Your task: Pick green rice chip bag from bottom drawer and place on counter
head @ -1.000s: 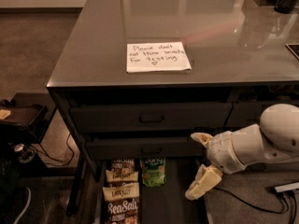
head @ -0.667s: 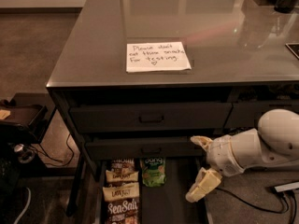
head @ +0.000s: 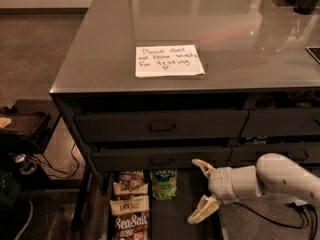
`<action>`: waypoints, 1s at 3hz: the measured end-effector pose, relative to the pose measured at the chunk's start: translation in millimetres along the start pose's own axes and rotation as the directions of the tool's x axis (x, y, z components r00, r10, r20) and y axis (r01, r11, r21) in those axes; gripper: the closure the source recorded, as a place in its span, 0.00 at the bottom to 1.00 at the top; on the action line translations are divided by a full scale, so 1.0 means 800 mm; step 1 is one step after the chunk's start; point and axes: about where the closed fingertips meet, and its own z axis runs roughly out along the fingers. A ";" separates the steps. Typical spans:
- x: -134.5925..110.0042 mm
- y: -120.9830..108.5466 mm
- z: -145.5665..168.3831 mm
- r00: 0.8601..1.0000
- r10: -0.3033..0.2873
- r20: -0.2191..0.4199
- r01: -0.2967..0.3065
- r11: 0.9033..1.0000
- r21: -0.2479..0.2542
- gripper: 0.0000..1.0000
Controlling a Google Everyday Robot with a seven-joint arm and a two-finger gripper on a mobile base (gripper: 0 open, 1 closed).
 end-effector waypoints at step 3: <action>0.116 0.012 0.110 1.000 0.011 -0.003 -0.011 0.999 -0.051 0.00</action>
Offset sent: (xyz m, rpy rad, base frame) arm 0.0063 0.0114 -0.0447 0.0489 -0.0174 0.0333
